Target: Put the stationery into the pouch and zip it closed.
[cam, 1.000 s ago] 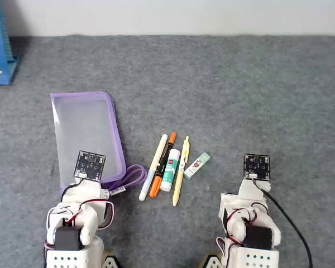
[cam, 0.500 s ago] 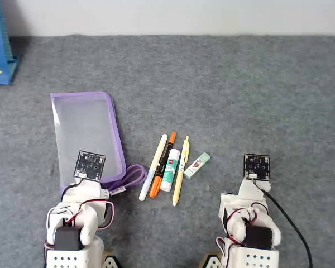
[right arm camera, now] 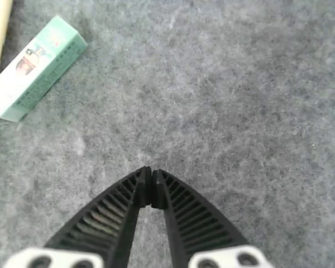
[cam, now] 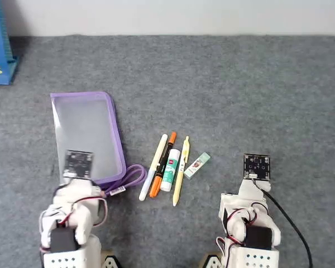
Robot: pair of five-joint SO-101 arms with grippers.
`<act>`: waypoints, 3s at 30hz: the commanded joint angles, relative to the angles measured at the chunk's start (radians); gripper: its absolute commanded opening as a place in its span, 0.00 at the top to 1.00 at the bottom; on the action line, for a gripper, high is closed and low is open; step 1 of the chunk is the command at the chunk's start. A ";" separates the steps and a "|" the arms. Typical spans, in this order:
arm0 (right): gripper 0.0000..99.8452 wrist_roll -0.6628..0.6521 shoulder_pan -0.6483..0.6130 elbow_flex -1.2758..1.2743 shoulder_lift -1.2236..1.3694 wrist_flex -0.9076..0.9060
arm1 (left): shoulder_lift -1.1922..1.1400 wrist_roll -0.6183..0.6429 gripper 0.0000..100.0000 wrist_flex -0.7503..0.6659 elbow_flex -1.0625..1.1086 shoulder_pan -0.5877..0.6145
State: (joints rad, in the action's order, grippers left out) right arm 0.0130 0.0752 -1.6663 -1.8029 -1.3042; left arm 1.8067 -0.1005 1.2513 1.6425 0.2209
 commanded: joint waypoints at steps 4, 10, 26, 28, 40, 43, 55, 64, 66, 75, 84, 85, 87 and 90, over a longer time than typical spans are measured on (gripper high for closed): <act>0.99 0.008 -0.001 -0.017 -0.010 -0.004 | 0.005 0.000 0.98 0.005 -0.166 0.245; 0.99 0.008 -0.001 -0.017 -0.010 -0.004 | 0.005 0.000 0.98 -0.031 -0.180 0.394; 0.99 0.009 -0.004 -0.017 -0.010 -0.004 | 0.005 -0.098 0.98 -0.137 -0.074 0.660; 0.99 0.011 -0.004 -0.017 -0.010 -0.004 | 0.005 -0.098 0.98 -0.158 -0.056 0.660; 0.99 -0.124 0.008 0.092 -0.008 -0.041 | 0.005 -0.100 0.98 -0.161 -0.050 0.658; 0.99 -0.308 0.073 0.132 -0.010 -0.028 | 0.005 -0.100 0.98 -0.161 -0.050 0.658; 0.99 -0.496 -0.219 0.361 0.004 0.053 | 0.005 -0.100 0.98 -0.158 -0.050 0.643; 0.99 -0.486 -0.512 0.631 0.455 0.054 | 0.005 -0.101 0.98 -0.160 -0.039 0.615; 0.99 -0.470 -0.564 0.721 0.625 0.054 | 0.005 -0.101 0.98 -0.160 -0.039 0.615; 0.85 -0.405 -0.803 0.994 1.234 0.111 | 0.005 -0.101 0.98 -0.160 -0.039 0.615; 0.84 -0.410 -0.974 1.002 1.523 0.401 | 0.005 -0.101 0.98 -0.160 -0.039 0.615; 0.84 -0.410 -0.981 1.002 1.544 0.429 | 0.005 -0.101 0.98 -0.160 -0.039 0.615; 0.84 -0.411 -0.989 1.002 1.586 0.483 | 0.005 -0.101 0.98 -0.160 -0.039 0.615; 0.84 -0.414 -0.990 1.007 1.644 0.561 | 0.005 -0.101 0.98 -0.160 -0.039 0.615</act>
State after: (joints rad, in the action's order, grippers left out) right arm -0.4028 -0.9068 -0.7242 -0.1872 -0.8132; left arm 1.8067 -0.1895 1.1178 1.6149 0.8393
